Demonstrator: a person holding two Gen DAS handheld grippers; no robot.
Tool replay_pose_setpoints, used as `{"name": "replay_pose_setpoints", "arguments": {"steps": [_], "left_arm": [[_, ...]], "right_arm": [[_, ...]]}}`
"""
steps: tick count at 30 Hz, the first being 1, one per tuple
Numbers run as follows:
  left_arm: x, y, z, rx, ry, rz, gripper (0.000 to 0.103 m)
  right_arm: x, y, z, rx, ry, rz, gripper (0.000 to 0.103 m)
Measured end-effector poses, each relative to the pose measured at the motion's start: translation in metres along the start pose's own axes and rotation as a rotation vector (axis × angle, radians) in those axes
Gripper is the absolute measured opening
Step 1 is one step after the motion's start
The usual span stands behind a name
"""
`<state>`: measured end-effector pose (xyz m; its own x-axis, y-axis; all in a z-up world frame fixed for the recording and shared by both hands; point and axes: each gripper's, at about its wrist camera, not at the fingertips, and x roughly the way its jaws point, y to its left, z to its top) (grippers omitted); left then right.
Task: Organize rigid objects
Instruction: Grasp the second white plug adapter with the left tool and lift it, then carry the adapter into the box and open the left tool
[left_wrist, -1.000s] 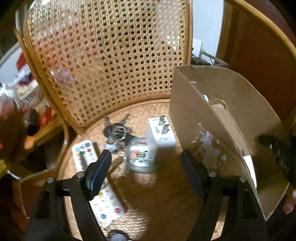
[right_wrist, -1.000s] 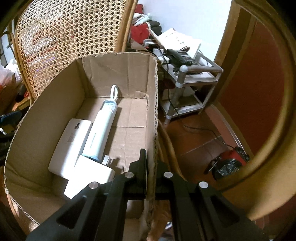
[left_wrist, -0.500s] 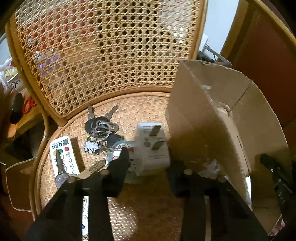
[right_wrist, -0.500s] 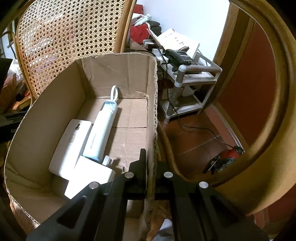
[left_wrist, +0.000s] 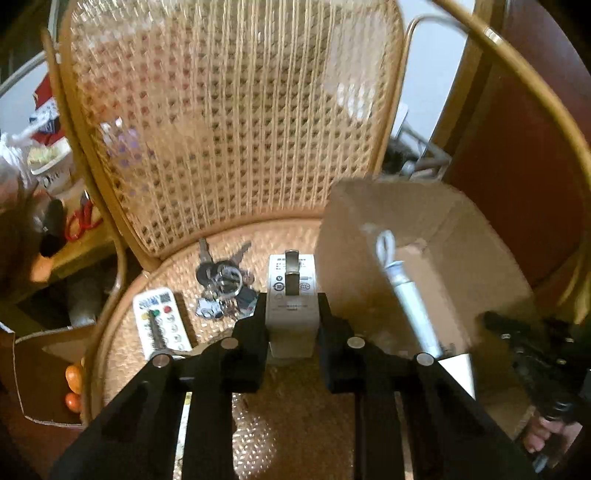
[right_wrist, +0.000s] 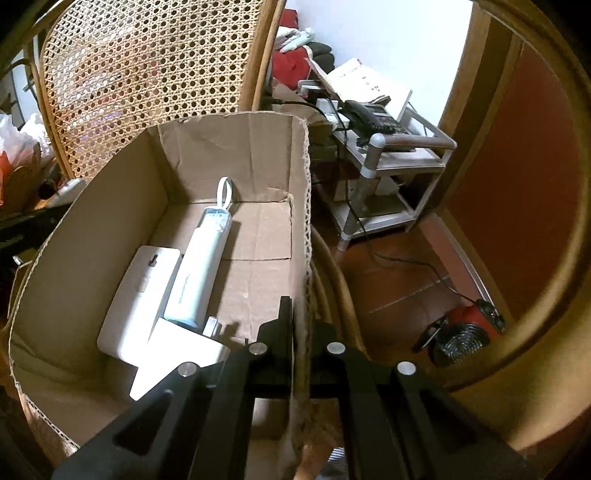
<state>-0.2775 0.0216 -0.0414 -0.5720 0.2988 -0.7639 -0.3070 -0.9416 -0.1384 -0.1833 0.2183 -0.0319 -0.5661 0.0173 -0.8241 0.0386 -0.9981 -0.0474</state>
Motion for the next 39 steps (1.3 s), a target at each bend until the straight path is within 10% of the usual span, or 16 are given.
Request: {"name": "replay_pose_setpoints", "arguments": {"steps": [13,39], "left_arm": [[-0.085,-0.053,-0.007,0.123,-0.118,-0.133,0.021],[-0.028,-0.105,-0.031,0.168,0.057,-0.215,0.021]], "right_arm": [[0.008,0.017,0.01,-0.051,-0.015,0.073,0.005],[0.011,0.02,0.014,-0.063,-0.021,0.103,0.005]]}}
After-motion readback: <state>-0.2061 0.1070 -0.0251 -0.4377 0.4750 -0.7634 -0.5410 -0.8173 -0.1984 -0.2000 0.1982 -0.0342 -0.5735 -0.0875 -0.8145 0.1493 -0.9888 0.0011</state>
